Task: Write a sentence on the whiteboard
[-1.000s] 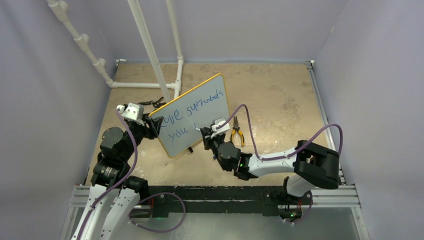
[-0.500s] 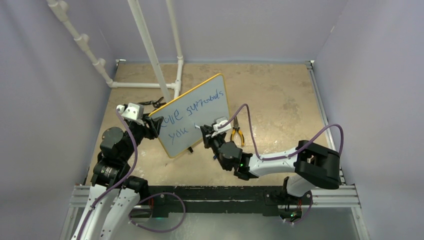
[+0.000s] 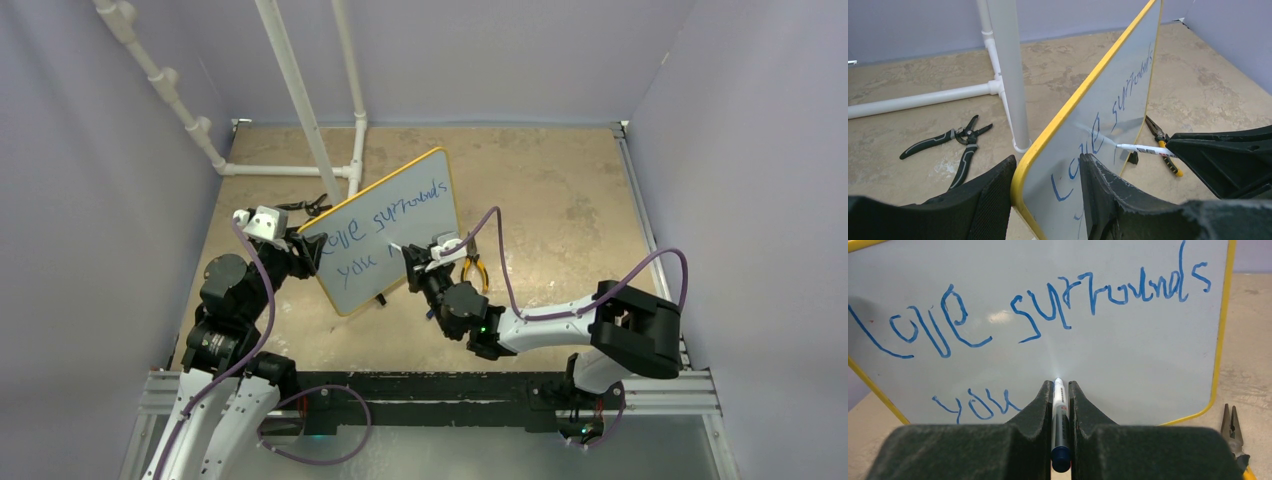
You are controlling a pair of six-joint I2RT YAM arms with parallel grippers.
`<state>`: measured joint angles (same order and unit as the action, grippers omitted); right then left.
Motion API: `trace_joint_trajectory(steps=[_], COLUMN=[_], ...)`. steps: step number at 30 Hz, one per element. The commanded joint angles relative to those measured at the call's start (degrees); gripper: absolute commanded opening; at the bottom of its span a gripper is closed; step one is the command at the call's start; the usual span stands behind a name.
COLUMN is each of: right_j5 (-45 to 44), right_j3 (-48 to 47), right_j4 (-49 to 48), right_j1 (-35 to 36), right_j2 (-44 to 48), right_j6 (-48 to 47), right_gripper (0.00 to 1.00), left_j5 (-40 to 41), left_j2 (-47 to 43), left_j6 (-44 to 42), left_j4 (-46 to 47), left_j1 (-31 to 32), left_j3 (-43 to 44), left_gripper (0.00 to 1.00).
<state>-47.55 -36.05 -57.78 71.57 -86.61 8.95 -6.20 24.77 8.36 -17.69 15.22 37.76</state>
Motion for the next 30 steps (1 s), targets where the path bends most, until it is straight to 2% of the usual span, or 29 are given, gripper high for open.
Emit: trace_joint_trajectory(steps=[1, 30], right_j5=[-3.7, -3.5], right_j3=[-2.3, 0.0], right_j4=[-2.3, 5.7], right_j1=[-0.4, -0.4], right_j2=[-0.3, -1.9], right_j6=[-0.7, 8.5], right_gripper=[0.0, 0.0], left_j5=[-2.2, -2.4], left_j2=[-0.1, -0.2], left_j6=[0.3, 0.4], left_j4=[1.7, 1.7], left_j1=[0.1, 0.1], left_j3=[0.0, 0.1], left_gripper=[0.48, 0.49])
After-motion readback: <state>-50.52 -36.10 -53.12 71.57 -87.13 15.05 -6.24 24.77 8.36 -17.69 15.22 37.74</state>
